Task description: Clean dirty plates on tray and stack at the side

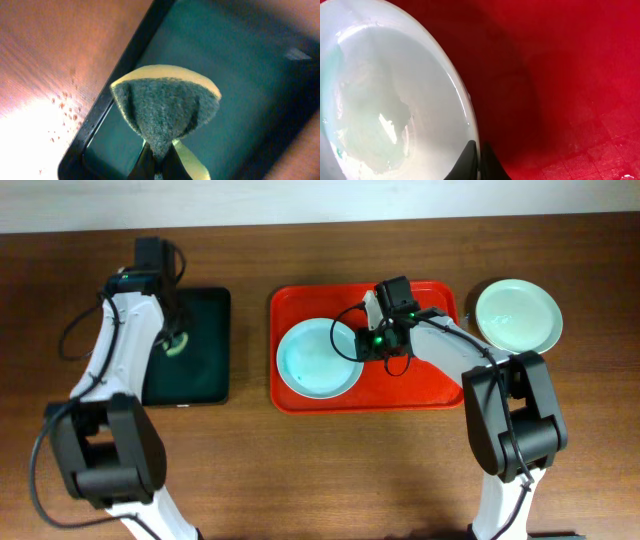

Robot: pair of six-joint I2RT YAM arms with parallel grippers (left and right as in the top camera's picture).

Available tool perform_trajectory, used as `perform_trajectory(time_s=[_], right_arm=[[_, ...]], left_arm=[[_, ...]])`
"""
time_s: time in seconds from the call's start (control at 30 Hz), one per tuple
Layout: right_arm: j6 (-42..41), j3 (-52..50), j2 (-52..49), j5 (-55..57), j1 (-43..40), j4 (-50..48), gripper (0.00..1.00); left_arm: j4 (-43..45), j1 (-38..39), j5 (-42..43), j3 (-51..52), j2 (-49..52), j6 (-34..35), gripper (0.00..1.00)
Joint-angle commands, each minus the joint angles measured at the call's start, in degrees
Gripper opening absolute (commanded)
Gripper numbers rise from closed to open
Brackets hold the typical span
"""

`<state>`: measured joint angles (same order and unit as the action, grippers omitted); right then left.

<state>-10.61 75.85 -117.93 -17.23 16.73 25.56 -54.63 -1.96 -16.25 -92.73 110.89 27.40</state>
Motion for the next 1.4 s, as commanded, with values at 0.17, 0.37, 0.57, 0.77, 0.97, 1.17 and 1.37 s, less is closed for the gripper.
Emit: perform_trajectory(time_s=[0.17,0.37,0.57,0.77,0.97,1.17,1.37], right_arm=[[0.8,1.1,0.8,4.0,0.1,1.3,0.04],[6.2,10.7,11.2,20.6,0.6,15.8,0.04],[15.6,17.7,16.0,63.9,12.7,23.5,0.04],[17.9,17.7,15.9,75.5,23.6,19.2,0.04],[17.7,16.9,10.6,9.6,3.4,19.3,0.04],[17.2,16.9,-4.8,-11.2,-7.0,19.2,0.04],[17.3,16.9,-6.3,-10.1,-7.0,17.0,0.04]], left_arm=[[2.8,-4.2,16.8,-2.4,7.6,-5.2,0.41],[-6.5,-4.2,17.4,-12.4,3.7,-5.2,0.99],[-6.5,-4.2,17.4,-12.3,3.7,-5.2,0.99],[-6.5,-4.2,17.4,-12.3,3.7,-5.2,1.00],[-6.5,-4.2,17.4,-12.3,3.7,-5.2,0.99],[-2.6,-4.2,17.4,-12.3,3.7,-5.2,0.99],[-8.1,-3.7,18.0,-11.6,6.5,-5.2,0.75]])
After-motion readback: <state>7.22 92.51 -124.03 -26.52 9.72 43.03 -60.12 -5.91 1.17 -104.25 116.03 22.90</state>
